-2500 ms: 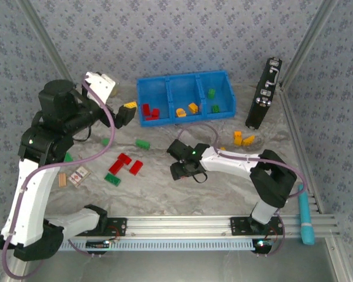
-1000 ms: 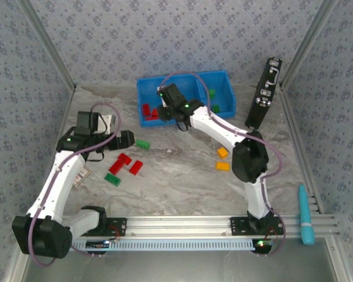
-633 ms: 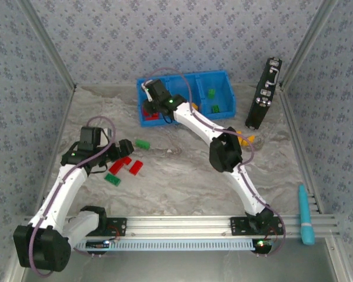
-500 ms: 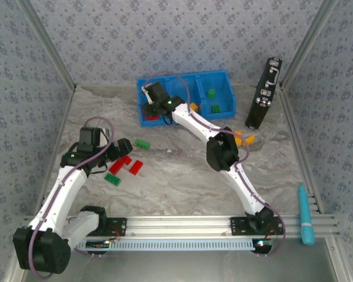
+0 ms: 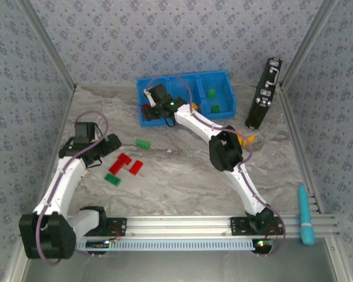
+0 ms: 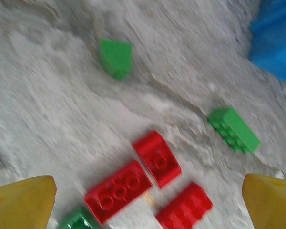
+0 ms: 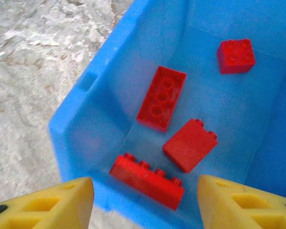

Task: Sort the legos into containers by color
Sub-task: Place the lego in the container, then pick up the lego from the middle-left of the table.

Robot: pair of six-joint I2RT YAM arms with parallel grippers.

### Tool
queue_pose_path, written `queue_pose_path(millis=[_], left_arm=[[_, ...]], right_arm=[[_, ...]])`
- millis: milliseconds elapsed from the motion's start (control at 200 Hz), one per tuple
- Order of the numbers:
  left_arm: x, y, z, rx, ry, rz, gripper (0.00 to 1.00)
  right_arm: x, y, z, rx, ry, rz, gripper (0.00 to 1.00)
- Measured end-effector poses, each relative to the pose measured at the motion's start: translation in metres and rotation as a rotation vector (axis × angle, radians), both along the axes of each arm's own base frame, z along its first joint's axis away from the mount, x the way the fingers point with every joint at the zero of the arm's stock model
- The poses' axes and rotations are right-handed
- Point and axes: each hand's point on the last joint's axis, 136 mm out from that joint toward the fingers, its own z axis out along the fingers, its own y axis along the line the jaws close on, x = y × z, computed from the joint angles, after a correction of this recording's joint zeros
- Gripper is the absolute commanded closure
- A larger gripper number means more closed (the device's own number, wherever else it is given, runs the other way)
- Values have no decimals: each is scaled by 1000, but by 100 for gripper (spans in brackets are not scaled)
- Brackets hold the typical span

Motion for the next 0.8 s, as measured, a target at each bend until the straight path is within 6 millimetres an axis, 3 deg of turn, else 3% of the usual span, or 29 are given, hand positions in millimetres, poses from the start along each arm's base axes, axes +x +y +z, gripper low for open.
queue_pose_path(millis=[90,200,355,450,580,800], left_arm=[[16,14,1,52,2,8,0],[33,19,-3,95,9,-11,5],[53,19,-28,110,65,-39,11],[59,19,-48,111,110,-44,13],[63,20,-69,115,162,-47,17],[80,23,-84,129,189,-45,24]], right_arm=[[-18,-9,21,26,4,19,34],[-45,-28,63,67,-25,33,33],[-78,-61,130,133,-114,35,31],[-94,-84,154,150,-159,19,30],[-107,-115,161,140,-178,-24,29],[-116,-152,136,83,-141,-89,29]])
